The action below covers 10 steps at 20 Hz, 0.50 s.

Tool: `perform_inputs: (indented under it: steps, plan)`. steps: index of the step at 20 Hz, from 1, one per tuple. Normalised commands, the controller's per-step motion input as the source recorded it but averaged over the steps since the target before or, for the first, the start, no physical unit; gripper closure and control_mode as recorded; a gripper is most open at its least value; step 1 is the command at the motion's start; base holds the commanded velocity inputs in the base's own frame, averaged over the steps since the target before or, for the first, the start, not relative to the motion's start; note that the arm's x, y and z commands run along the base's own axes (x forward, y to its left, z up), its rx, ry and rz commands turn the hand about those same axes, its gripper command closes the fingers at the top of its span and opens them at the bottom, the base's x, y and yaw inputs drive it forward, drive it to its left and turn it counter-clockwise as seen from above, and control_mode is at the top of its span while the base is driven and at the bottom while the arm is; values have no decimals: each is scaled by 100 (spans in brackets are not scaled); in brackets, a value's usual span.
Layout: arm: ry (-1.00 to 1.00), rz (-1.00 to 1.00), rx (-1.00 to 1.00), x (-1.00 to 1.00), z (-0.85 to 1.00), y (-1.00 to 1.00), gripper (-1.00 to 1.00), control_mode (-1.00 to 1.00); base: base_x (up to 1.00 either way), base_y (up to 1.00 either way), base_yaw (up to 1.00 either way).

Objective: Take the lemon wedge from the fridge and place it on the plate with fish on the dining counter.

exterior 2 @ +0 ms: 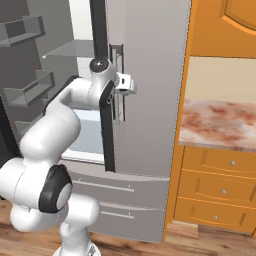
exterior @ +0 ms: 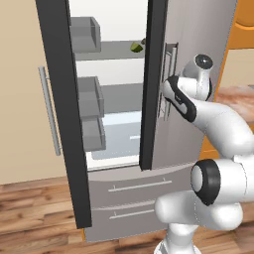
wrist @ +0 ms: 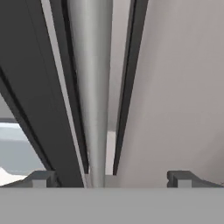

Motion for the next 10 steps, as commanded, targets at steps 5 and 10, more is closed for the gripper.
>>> perform_inputs:
  steps: [5, 10]
  plan:
    - [0, -1, 4, 77, -16, -1, -100, -100, 0, 0, 0]
    - [0, -2, 9, 57, -10, 22, -100, -100, 0, 0, 0]
